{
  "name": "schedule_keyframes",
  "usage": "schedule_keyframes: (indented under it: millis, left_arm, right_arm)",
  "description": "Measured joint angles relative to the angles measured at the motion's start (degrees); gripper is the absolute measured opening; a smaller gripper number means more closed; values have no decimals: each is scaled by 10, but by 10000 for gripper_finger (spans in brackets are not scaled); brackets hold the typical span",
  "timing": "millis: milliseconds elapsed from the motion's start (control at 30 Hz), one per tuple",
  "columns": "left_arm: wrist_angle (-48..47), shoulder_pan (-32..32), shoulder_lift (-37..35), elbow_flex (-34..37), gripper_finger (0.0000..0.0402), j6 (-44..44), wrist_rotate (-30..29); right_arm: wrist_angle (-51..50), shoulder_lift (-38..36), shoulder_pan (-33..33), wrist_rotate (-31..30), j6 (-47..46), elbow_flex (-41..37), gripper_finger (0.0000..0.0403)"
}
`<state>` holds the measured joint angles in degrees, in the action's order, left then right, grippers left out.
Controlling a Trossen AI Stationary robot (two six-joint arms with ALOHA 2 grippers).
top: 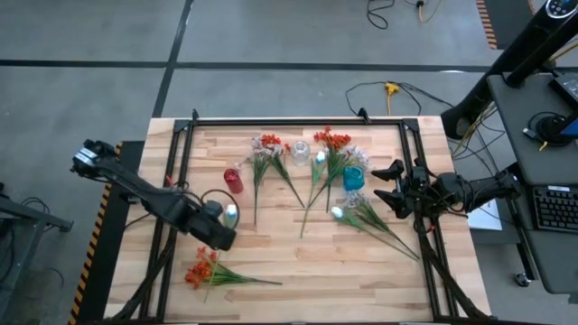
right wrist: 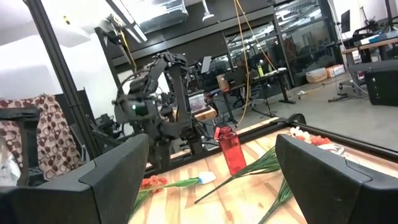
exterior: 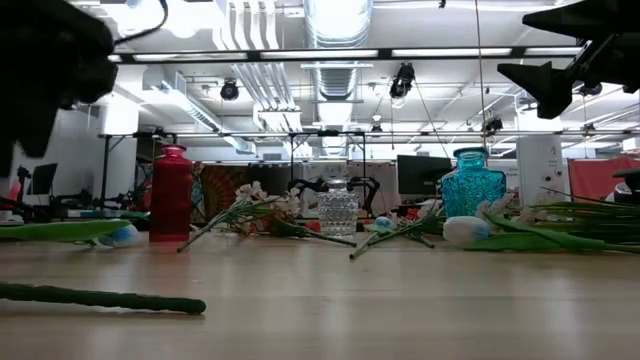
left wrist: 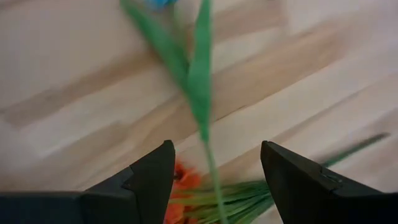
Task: Sort flowers into vase by color
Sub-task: Put the bottom left white flower into the red vase
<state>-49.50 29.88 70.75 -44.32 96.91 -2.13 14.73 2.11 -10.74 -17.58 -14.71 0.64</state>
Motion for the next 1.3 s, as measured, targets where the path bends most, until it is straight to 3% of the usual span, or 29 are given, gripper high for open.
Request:
schedule_keyframes:
  millis: [633, 1100, 1300]
  left_arm:
    - [70, 5, 183, -12, 210, -22, -25]
    - [5, 19, 258, -84, 46, -49, -33]
    - [1, 35, 254, -98, 6, -49, -49]
  right_arm:
    - [1, 0, 0, 0, -23, 0, 343]
    - [-1, 0, 0, 0, -43, 0, 343]
    - [-9, 0, 0, 0, -44, 0, 343]
